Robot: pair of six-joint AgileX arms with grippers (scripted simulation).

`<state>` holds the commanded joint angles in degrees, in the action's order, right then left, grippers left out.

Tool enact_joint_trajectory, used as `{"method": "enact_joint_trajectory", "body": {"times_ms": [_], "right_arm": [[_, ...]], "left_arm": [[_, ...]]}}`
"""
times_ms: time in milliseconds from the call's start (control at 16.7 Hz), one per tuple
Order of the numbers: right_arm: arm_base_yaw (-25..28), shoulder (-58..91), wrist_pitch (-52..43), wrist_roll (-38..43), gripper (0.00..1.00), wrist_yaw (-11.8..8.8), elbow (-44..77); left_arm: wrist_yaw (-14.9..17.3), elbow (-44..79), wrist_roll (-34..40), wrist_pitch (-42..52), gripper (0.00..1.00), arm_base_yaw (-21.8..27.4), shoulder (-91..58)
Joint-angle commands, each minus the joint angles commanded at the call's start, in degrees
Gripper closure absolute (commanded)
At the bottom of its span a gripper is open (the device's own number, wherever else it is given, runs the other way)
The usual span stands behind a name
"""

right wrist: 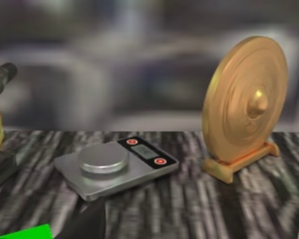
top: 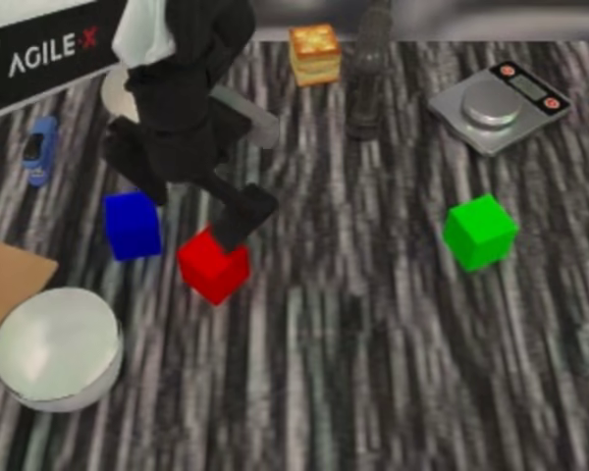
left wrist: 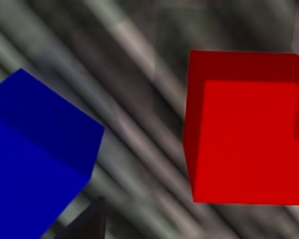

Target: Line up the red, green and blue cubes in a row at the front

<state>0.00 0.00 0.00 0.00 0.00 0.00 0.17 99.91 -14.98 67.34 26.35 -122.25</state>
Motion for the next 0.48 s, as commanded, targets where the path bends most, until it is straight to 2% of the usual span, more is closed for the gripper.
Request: {"method": "enact_joint_trajectory", "body": {"times_ms": [480], "right_arm": [[0.0, 0.0, 0.0, 0.0, 0.0, 0.0, 0.0]], "left_arm": [[0.0, -0.1, -0.2, -0.7, 0.0, 0.0, -1.0]]}}
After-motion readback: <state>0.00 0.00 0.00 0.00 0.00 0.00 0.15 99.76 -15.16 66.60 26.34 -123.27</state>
